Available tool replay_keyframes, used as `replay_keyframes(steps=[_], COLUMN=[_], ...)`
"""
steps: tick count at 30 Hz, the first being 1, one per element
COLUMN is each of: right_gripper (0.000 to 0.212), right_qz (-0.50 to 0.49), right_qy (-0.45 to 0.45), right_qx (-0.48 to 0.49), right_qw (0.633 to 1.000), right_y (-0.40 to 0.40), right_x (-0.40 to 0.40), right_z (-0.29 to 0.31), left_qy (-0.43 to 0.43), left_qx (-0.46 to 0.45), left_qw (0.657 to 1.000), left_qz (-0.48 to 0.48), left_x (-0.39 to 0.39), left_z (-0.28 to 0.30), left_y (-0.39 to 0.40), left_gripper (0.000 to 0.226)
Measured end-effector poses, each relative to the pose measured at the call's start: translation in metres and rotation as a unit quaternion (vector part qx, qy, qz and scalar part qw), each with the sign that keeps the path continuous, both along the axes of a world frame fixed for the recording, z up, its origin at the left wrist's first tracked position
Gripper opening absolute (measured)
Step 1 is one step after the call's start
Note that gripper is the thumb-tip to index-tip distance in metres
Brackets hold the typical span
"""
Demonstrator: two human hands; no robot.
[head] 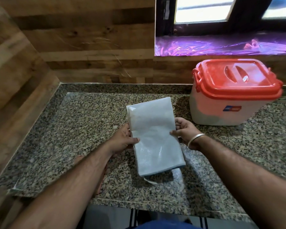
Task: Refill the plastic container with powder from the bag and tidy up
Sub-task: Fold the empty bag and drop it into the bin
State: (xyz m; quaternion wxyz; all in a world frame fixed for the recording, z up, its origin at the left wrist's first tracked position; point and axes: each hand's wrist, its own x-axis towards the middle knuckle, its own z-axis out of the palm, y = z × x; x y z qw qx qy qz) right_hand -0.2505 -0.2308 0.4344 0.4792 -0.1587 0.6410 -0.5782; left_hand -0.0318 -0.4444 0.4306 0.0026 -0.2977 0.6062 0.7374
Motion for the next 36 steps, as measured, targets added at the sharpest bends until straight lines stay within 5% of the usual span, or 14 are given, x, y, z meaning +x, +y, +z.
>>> replay_keyframes(steps=[9,14,18,23,29,32,36], right_gripper=[0.045,0.024,0.058,0.059,0.068,0.064,0.042], right_qz=[-0.046,-0.020,0.040,0.064,0.195,0.245,0.305], right_qy=[-0.056,-0.200,-0.078,-0.026,0.036,0.112,0.191], right_qx=[0.011,0.029,0.082,0.046,-0.008,0.009,-0.026], right_qw=[0.997,0.979,0.993,0.996,0.980,0.963,0.933], right_y=[0.006,0.006,0.004,0.006,-0.017,-0.036,-0.064], right_x=[-0.002,-0.002,-0.002,-0.010,0.009,0.032,0.090], right_z=[-0.004,0.003,-0.003,0.002,0.015,0.022,0.017], left_qy=[0.002,-0.002,-0.018,-0.027,-0.168,-0.154,-0.090], left_qx=[0.009,-0.030,-0.060,0.011,-0.227,-0.209,-0.128], left_qw=[0.997,0.990,0.993,0.999,0.942,0.959,0.976], left_qz=[0.081,0.135,0.100,-0.037,-0.182,-0.111,0.154], left_x=[-0.005,-0.012,-0.015,0.000,-0.003,0.032,0.134], left_z=[0.008,0.005,0.008,0.023,0.071,0.073,0.047], left_y=[0.017,0.021,0.018,0.001,0.026,0.043,0.088], left_gripper=[0.008,0.018,0.029,0.054,0.048,0.034,0.020])
